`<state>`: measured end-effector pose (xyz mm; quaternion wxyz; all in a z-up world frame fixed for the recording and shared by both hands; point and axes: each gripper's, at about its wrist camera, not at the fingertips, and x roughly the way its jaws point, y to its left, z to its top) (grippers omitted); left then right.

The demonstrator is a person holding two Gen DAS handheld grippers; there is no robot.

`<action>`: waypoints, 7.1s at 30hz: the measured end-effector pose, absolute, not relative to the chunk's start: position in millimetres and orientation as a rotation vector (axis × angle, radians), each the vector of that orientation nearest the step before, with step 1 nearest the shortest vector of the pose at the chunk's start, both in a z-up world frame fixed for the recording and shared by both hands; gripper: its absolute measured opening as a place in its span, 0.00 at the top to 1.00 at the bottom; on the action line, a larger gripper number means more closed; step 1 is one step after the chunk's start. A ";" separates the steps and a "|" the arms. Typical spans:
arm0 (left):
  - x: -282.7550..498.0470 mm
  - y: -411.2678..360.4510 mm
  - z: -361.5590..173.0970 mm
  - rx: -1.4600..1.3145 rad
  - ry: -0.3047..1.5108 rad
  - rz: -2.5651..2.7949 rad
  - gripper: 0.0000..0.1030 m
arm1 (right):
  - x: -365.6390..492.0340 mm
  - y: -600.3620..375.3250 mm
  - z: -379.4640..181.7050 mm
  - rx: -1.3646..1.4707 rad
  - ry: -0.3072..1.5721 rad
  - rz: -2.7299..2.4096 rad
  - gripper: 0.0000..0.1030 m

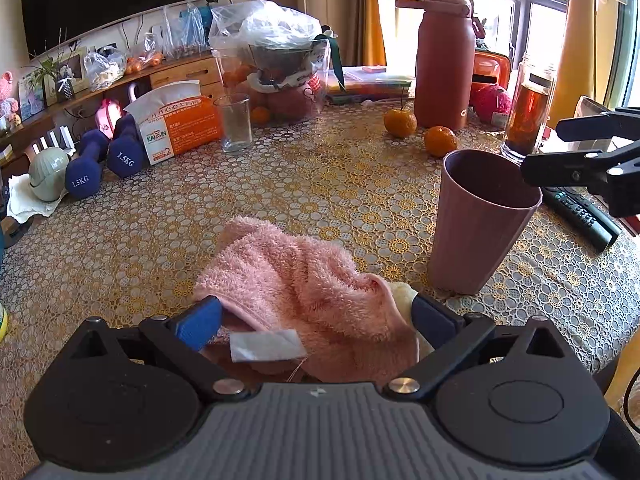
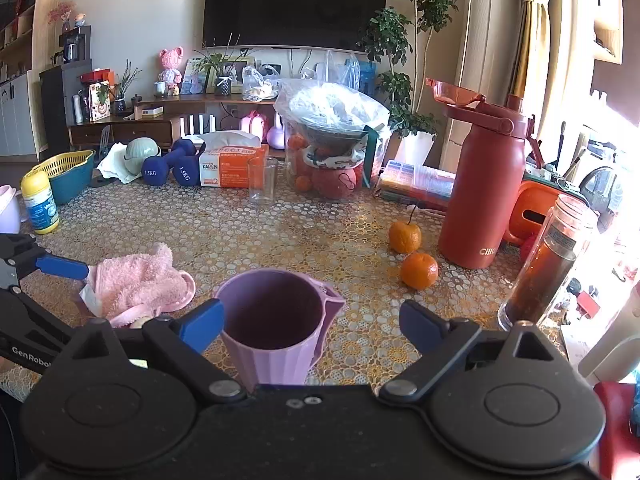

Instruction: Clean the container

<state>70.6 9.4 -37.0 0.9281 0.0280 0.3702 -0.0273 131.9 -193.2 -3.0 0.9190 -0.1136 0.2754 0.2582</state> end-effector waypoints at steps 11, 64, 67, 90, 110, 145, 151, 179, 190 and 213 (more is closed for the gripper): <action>100.6 22.4 -58.2 -0.067 0.821 -0.105 0.00 | 189.2 -180.2 -21.4 -0.299 0.683 0.627 0.29; 27.0 -37.0 -45.0 0.206 0.709 -0.159 0.62 | 146.5 -221.4 -14.6 -0.009 0.752 0.587 0.95; 21.1 -49.4 -46.9 0.253 0.682 -0.200 0.22 | 149.3 -218.7 -14.1 -0.019 0.757 0.583 0.95; 49.6 -52.7 -62.8 0.257 0.711 -0.172 0.62 | 169.6 -228.7 -20.7 -0.025 0.769 0.573 0.95; 92.6 -67.0 -2.0 -0.022 0.640 -0.325 0.64 | 174.1 -249.7 -30.0 0.038 0.778 0.558 0.94; 73.3 -77.1 -1.4 -0.051 0.660 -0.383 0.65 | 167.7 -262.8 -41.3 0.177 0.788 0.521 0.94; 90.7 -61.3 -20.8 -0.090 0.716 -0.339 0.64 | 168.7 -262.7 -41.2 0.167 0.786 0.520 0.93; 47.6 -87.3 -12.5 0.003 0.667 -0.434 0.64 | 143.4 -273.0 -47.1 0.267 0.833 0.470 0.94; 76.3 -80.7 -32.5 0.001 0.729 -0.382 0.64 | 148.1 -281.5 -51.9 0.299 0.836 0.462 0.93; 54.7 -68.7 7.0 -0.042 0.658 -0.466 0.64 | 136.7 -270.8 -53.1 0.140 0.798 0.496 0.93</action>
